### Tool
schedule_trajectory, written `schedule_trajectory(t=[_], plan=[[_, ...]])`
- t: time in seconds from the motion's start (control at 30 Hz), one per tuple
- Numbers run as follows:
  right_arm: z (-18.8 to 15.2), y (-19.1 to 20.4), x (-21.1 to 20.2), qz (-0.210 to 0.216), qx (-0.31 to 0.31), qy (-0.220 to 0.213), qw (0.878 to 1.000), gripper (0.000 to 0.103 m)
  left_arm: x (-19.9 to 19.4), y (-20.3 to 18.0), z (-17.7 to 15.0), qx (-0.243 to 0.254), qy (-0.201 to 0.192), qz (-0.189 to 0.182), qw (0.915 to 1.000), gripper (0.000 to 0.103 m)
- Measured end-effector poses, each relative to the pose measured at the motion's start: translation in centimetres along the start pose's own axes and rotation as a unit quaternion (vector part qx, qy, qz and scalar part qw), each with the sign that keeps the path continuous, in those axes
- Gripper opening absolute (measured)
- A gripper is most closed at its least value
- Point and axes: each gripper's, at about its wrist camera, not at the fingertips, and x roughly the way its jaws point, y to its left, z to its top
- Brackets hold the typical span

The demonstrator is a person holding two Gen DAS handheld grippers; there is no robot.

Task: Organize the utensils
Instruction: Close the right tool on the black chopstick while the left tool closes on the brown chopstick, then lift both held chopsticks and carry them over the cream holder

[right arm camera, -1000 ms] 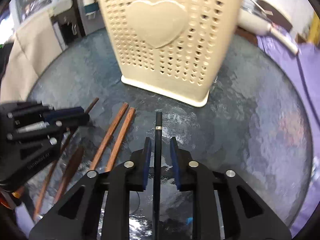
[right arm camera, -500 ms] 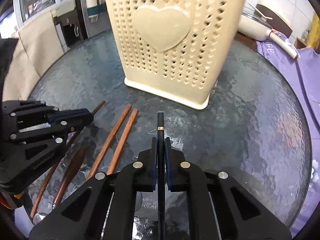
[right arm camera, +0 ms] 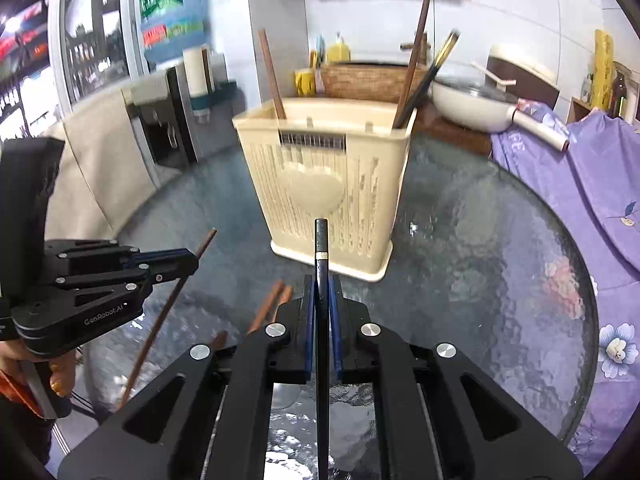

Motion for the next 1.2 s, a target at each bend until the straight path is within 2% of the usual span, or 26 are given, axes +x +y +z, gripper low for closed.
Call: schedule_trajectory(t=[0.3, 0.43, 0.7, 0.77, 0.8, 0.87, 1.07, 1.2], plan=[[2.2, 0.0, -6.7, 0.018, 0.001, -0.066, 0.998, 0.008, -5.9, -0.9, 1.7, 0.020, -0.067, -0.010, 0.9975, 0.005], [2.7, -0.1, -7.9, 0.020, -0.001, -0.073, 0.997, 0.008, -6.2, -1.1, 2.0, 0.030, -0.070, -0.003, 0.9971, 0.005], [2.5, -0.7, -7.2, 0.015, 0.011, -0.066, 0.998, 0.008, 0.1, 0.3, -0.4, 0.025, 0.020, 0.014, 0.9994, 0.006], [2.6, -0.7, -7.2, 0.015, 0.011, -0.065, 0.998, 0.008, 1.8, 0.5, -0.9, 0.022, 0.042, 0.011, 0.9988, 0.009], [2.5, -0.6, -7.1, 0.015, 0.011, -0.066, 0.998, 0.008, 2.9, 0.6, -1.2, 0.020, 0.058, 0.008, 0.9981, 0.015], [2.5, -0.7, -7.2, 0.013, 0.011, -0.066, 0.998, 0.008, 4.7, 0.3, -1.7, 0.022, 0.079, 0.003, 0.9966, 0.018], [2.6, -0.6, -7.1, 0.011, 0.015, -0.063, 0.998, 0.008, 7.5, -0.5, -2.5, 0.038, 0.113, -0.003, 0.9929, 0.018], [2.6, -0.5, -7.0, 0.011, 0.015, -0.060, 0.998, 0.008, 8.1, -1.2, -2.6, 0.053, 0.116, 0.009, 0.9919, 0.018]])
